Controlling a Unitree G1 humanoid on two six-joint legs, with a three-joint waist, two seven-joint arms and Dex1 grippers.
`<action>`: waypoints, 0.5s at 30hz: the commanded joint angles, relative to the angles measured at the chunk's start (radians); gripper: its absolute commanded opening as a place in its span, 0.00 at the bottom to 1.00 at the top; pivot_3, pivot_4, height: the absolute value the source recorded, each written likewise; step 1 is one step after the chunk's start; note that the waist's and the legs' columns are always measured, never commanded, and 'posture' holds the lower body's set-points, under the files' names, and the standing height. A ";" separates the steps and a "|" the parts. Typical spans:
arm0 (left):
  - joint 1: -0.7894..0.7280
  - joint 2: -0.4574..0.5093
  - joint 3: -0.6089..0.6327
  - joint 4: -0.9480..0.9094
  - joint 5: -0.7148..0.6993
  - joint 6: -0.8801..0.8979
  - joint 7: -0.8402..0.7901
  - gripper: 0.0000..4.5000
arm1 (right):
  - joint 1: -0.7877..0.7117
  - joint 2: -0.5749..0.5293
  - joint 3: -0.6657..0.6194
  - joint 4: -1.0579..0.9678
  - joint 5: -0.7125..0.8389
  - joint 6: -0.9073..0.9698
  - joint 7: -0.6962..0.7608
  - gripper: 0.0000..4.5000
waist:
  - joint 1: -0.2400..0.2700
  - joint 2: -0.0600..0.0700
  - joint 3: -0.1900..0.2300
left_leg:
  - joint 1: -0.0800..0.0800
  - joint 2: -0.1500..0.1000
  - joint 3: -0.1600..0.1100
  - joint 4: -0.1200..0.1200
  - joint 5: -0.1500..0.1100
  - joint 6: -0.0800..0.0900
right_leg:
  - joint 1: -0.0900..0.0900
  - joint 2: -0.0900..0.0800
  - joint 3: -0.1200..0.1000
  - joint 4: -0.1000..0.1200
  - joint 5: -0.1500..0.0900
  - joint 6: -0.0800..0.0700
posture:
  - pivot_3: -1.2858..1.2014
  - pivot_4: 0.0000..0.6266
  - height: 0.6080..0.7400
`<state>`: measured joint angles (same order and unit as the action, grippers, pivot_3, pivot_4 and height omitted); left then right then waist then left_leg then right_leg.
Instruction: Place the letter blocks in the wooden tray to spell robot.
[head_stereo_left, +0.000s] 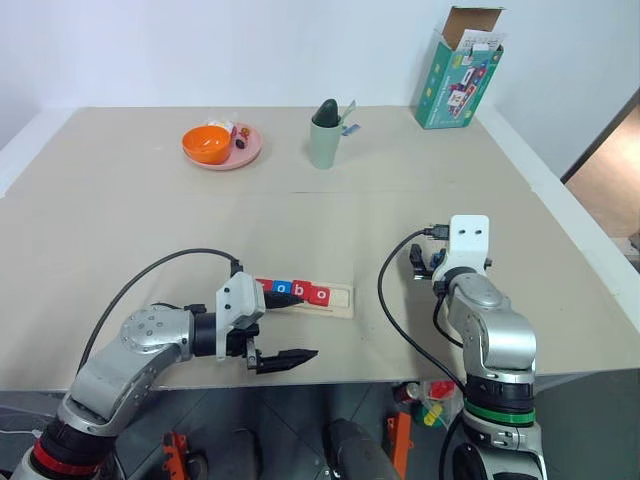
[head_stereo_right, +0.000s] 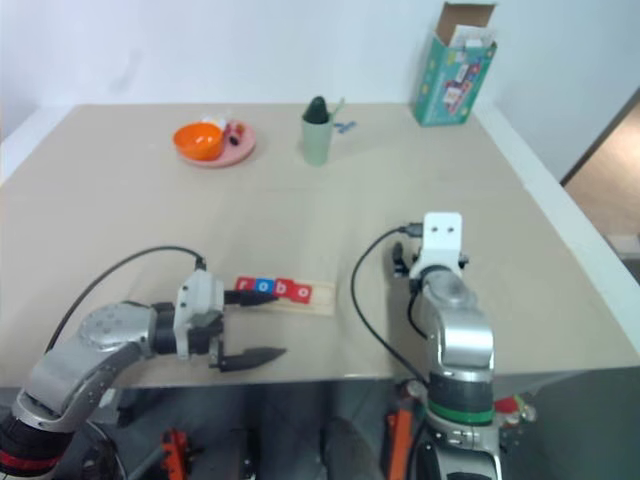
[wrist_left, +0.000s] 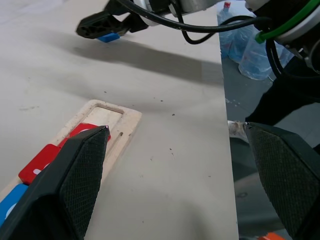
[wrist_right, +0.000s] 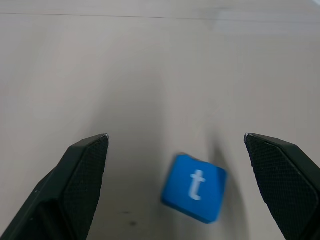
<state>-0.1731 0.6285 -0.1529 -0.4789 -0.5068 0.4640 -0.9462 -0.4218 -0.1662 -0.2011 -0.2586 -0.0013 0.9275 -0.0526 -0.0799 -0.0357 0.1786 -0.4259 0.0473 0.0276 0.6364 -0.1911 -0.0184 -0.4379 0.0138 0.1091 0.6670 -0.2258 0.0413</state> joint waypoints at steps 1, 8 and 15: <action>-0.007 -0.017 0.009 -0.027 0.005 -0.028 0.015 1.00 | 0.013 0.013 -0.019 -0.003 -0.005 -0.022 -0.029 1.00 | 0.000 0.000 0.000 | 0.000 0.000 0.000 0.000 0.000 0.000 | 0.000 0.000 0.000 0.000 0.000 0.000 | 0.52 0.24 1.00; -0.003 -0.028 0.003 -0.034 0.017 -0.031 0.032 1.00 | 0.013 0.055 -0.046 0.013 0.027 0.014 -0.042 1.00 | -0.001 0.000 0.000 | 0.000 0.000 0.000 0.000 0.000 0.000 | 0.000 0.000 0.000 0.000 0.000 0.000 | 0.52 0.24 1.00; 0.000 -0.031 0.004 -0.031 0.032 -0.040 0.042 1.00 | 0.021 0.066 -0.050 0.032 0.038 0.010 -0.048 0.75 | -0.001 0.000 0.000 | 0.000 0.000 -0.001 0.000 0.000 0.000 | 0.000 0.000 -0.001 0.000 0.000 0.000 | 0.52 0.24 1.00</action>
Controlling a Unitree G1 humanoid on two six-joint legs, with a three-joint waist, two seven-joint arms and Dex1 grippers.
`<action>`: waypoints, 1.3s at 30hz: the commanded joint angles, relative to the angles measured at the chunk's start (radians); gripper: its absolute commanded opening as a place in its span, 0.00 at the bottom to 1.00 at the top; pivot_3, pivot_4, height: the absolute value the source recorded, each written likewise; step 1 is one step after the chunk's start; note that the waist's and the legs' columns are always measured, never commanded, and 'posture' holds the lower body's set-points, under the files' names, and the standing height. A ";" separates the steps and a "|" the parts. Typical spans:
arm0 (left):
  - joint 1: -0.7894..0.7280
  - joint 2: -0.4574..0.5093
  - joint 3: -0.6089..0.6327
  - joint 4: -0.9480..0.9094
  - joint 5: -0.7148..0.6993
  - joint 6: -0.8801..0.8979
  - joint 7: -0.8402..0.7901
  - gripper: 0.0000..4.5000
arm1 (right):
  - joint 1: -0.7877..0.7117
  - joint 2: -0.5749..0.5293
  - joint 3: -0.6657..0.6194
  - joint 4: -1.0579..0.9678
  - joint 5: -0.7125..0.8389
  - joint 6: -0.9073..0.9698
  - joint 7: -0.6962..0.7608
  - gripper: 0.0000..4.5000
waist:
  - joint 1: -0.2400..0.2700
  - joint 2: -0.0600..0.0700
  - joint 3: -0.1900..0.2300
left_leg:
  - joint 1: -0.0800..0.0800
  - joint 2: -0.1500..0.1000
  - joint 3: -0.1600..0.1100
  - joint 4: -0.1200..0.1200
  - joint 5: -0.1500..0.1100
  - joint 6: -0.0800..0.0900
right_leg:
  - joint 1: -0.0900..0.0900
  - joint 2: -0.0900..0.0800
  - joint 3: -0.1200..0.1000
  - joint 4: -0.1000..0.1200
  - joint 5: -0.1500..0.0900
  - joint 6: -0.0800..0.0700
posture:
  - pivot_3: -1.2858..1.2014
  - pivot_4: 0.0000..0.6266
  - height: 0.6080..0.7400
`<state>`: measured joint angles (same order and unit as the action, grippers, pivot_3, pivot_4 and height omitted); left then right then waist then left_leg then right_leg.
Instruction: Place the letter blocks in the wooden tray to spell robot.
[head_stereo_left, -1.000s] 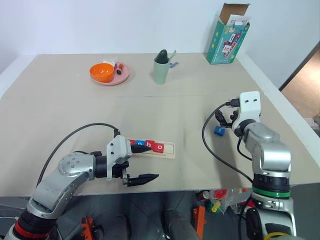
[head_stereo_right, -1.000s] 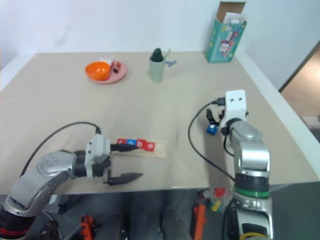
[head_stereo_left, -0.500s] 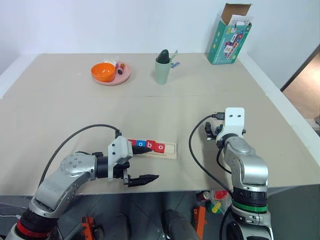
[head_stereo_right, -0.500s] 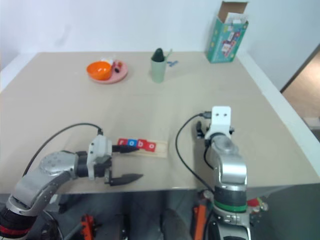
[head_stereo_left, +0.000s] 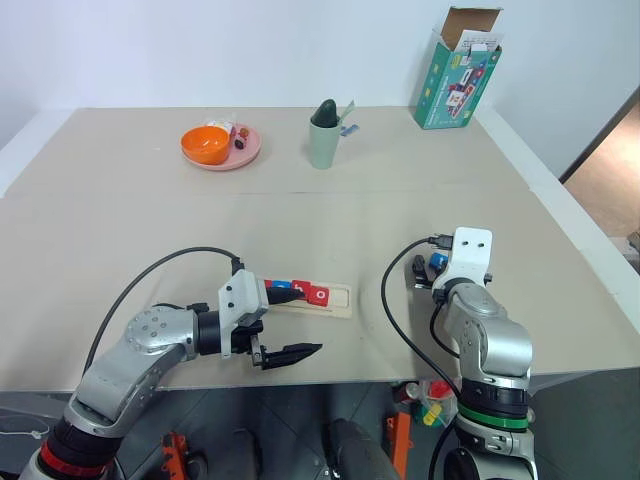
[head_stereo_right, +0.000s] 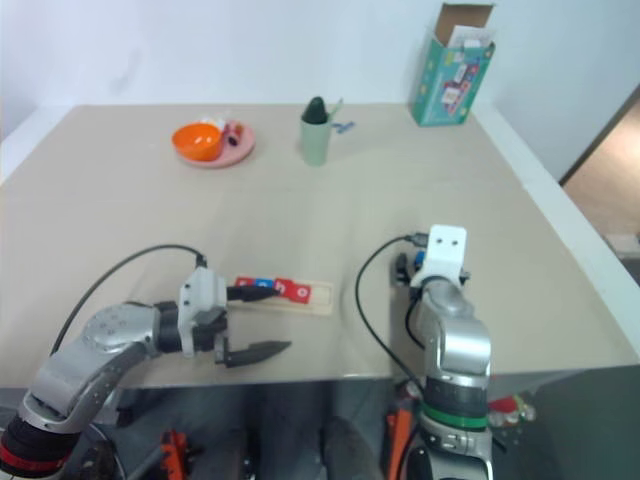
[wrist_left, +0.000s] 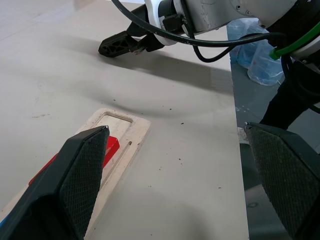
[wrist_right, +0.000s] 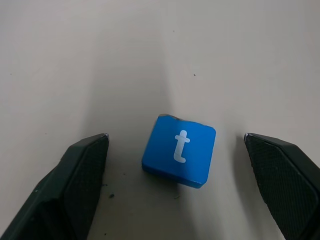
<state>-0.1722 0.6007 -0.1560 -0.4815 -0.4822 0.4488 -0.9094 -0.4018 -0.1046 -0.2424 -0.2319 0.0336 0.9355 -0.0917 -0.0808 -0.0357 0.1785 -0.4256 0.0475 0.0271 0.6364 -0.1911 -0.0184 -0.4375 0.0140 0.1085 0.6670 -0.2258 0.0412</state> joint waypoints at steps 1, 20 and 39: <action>0.000 -0.003 0.006 -0.027 0.010 -0.027 0.006 1.00 | 0.002 0.005 -0.007 0.004 0.004 0.003 -0.010 0.65 | 0.000 0.000 0.000 | 0.000 0.000 0.000 0.000 0.000 0.000 | 0.000 0.000 0.000 0.000 0.000 0.000 | 0.52 0.24 1.00; 0.033 0.019 0.012 -0.014 0.031 -0.047 -0.012 1.00 | 0.264 -0.140 0.148 -0.513 0.127 0.204 0.228 0.27 | 0.001 0.000 0.000 | 0.000 0.000 0.000 -0.001 0.000 0.000 | 0.000 0.000 -0.001 0.000 -0.002 -0.001 | 0.52 0.24 1.00; 0.054 0.030 0.016 -0.021 0.044 -0.046 -0.013 1.00 | 0.282 -0.102 0.179 -0.584 0.240 0.323 0.261 0.27 | 0.001 0.000 0.000 | 0.000 0.000 0.000 -0.001 0.001 -0.001 | 0.000 -0.001 -0.001 -0.001 -0.002 -0.001 | 0.52 0.24 1.00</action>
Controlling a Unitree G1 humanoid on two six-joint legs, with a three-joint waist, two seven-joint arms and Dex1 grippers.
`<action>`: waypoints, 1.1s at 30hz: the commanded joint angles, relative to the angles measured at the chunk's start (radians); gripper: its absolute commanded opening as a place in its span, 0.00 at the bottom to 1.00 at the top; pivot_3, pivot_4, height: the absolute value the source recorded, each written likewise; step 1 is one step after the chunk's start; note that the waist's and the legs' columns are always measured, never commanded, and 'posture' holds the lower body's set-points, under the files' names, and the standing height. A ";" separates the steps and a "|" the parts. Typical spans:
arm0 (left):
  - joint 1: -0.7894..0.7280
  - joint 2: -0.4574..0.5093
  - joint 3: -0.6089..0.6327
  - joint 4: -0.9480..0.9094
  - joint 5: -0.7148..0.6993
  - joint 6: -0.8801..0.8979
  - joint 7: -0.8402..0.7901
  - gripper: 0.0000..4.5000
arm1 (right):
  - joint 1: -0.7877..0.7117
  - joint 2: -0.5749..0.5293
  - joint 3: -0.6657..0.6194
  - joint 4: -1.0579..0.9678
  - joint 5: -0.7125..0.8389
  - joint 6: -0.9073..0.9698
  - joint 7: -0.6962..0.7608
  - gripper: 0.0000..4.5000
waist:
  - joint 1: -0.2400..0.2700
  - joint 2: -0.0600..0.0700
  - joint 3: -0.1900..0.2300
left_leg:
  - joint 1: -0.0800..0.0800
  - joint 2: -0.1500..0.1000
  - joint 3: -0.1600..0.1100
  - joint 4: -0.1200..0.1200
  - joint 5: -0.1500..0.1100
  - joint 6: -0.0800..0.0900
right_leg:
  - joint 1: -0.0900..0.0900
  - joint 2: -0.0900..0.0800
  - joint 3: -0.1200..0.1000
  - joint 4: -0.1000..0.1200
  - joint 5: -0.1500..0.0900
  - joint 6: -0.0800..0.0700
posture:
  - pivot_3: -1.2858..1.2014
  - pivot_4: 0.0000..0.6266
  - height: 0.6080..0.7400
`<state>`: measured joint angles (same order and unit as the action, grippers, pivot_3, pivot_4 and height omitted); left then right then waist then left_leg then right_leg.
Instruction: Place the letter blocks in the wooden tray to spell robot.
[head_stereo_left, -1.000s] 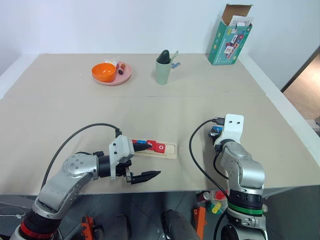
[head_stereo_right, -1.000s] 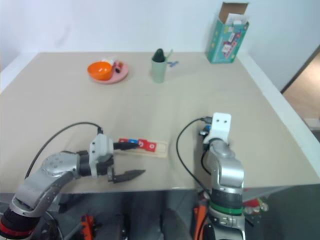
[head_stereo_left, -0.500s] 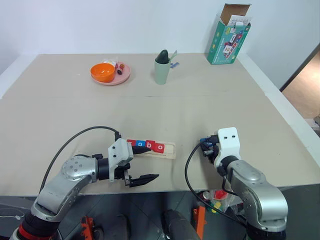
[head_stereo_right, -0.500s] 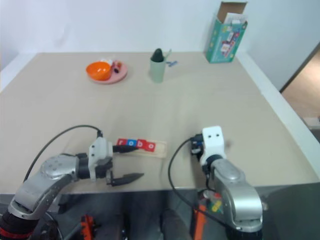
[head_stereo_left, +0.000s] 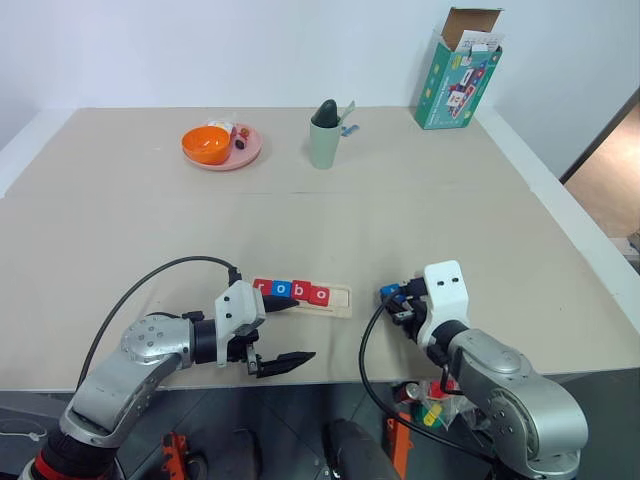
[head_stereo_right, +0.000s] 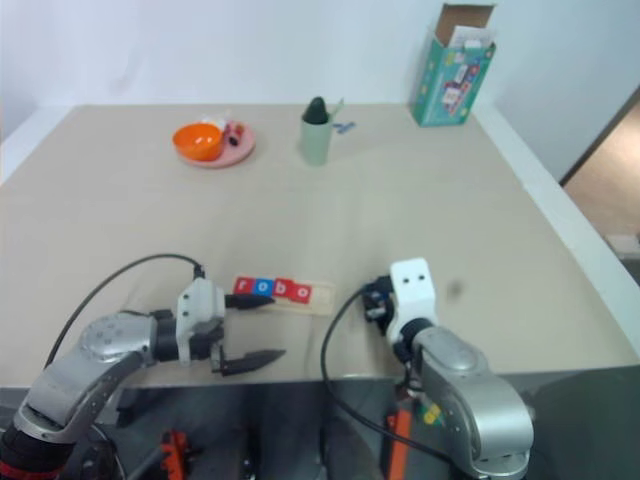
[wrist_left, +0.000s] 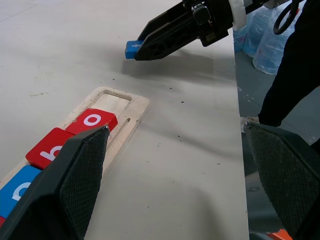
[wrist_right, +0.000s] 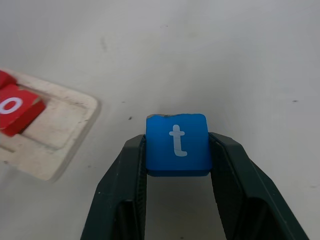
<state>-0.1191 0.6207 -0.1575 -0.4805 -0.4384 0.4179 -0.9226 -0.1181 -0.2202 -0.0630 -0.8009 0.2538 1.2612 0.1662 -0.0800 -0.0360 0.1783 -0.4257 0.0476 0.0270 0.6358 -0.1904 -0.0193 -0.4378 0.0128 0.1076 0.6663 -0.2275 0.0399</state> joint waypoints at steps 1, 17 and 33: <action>0.001 0.010 0.017 -0.023 0.001 -0.015 0.000 1.00 | -0.002 0.013 0.002 -0.011 0.025 -0.002 0.008 0.38 | 0.000 0.000 0.000 | 0.000 0.000 0.000 0.000 0.000 0.000 | 0.000 0.000 0.000 0.000 0.000 0.000 | 0.52 0.24 1.00; -0.015 0.012 0.009 0.006 0.021 -0.038 -0.007 1.00 | -0.168 -0.394 -0.044 0.252 0.124 -0.354 0.468 0.99 | 0.000 0.000 0.000 | 0.000 -0.001 0.001 0.001 0.000 0.000 | 0.001 -0.001 0.001 -0.001 0.000 0.000 | 0.52 0.24 1.00; 0.007 0.013 0.025 -0.018 0.015 -0.035 0.014 1.00 | -0.406 -0.552 0.248 0.956 -0.017 -1.000 1.116 0.99 | 0.002 -0.001 0.001 | 0.001 -0.001 0.000 0.000 0.000 0.000 | 0.002 0.000 0.000 -0.001 0.000 0.002 | 0.52 0.24 1.00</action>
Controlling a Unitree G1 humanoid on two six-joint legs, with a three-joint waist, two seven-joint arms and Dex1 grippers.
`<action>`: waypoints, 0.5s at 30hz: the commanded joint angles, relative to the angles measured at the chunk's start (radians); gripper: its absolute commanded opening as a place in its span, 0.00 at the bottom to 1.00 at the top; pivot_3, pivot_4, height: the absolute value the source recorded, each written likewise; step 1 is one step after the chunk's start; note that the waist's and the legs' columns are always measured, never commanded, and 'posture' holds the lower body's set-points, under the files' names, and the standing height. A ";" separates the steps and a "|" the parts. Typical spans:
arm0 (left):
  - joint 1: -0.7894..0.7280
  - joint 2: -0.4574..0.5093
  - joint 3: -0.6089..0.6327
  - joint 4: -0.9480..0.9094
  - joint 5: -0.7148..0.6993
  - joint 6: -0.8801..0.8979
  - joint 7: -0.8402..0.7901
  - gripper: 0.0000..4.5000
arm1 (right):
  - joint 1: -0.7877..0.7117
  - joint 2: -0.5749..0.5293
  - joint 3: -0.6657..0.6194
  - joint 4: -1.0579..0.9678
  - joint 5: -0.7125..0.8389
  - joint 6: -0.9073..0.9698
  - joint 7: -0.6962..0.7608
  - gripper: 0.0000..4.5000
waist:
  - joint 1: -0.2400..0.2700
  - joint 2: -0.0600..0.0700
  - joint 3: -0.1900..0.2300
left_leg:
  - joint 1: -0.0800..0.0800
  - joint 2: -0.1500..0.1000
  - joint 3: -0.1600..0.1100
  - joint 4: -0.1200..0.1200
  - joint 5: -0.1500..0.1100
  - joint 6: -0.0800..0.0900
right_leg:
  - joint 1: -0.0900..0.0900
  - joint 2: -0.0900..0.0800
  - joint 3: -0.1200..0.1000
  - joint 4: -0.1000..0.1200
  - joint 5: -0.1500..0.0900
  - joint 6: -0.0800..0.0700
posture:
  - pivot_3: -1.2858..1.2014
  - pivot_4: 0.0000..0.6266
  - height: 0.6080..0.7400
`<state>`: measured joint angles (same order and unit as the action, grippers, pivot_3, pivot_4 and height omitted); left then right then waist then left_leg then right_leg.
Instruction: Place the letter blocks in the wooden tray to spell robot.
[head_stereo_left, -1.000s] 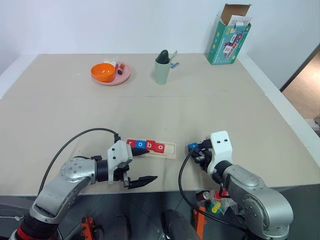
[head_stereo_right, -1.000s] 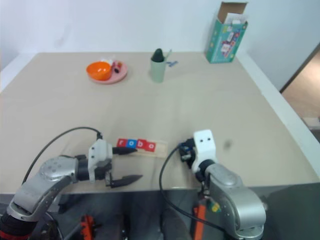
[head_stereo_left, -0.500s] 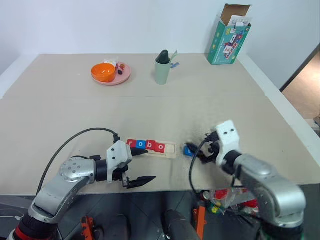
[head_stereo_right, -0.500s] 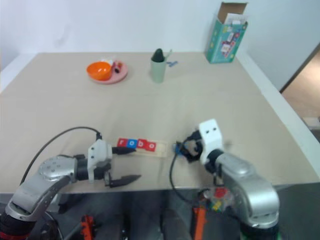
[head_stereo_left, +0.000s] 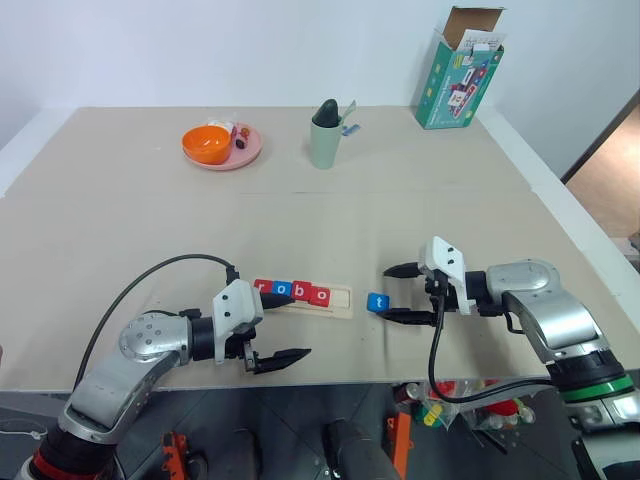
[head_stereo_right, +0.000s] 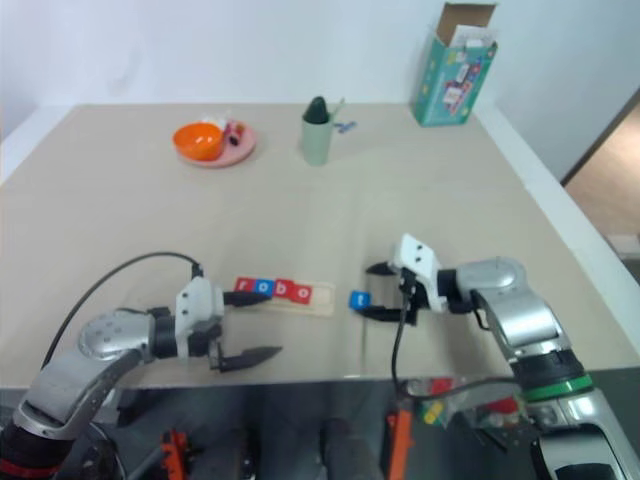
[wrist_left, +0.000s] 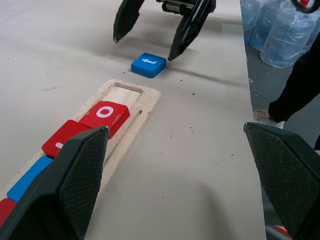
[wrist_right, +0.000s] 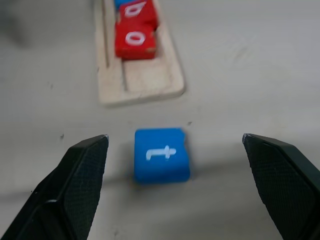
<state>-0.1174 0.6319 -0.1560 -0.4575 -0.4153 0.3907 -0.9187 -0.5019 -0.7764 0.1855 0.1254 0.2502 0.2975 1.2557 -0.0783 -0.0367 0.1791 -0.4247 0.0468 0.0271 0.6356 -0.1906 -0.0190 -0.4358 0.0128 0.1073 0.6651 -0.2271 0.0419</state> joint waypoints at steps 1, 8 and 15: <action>0.007 0.003 0.025 -0.042 -0.008 -0.007 0.012 1.00 | -0.024 0.007 0.001 0.039 -0.017 -0.042 0.027 0.99 | 0.000 0.000 0.000 | 0.000 0.000 0.000 0.000 0.000 0.000 | 0.000 0.000 0.000 0.000 0.000 0.000 | 0.52 0.24 1.00; 0.013 0.005 0.021 -0.051 -0.008 -0.002 0.025 1.00 | -0.008 0.050 0.003 0.089 -0.068 -0.085 -0.035 0.79 | 0.000 0.000 0.000 | 0.000 0.000 0.000 0.001 0.000 0.000 | 0.000 0.000 0.001 0.001 0.000 -0.001 | 0.52 0.24 1.00; 0.012 0.011 0.016 -0.046 -0.003 -0.005 0.017 1.00 | 0.031 0.035 -0.004 0.015 -0.058 -0.049 -0.038 0.27 | 0.001 0.000 0.000 | 0.001 0.000 0.000 0.002 0.000 0.000 | 0.001 0.000 0.000 0.001 0.000 -0.001 | 0.52 0.24 1.00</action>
<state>-0.1063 0.6378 -0.1540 -0.4704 -0.4136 0.3938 -0.9015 -0.4832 -0.7271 0.1893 0.1728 0.1923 0.2386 1.2134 -0.0775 -0.0366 0.1790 -0.4238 0.0468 0.0272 0.6373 -0.1904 -0.0191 -0.4345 0.0128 0.1076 0.6658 -0.2267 0.0412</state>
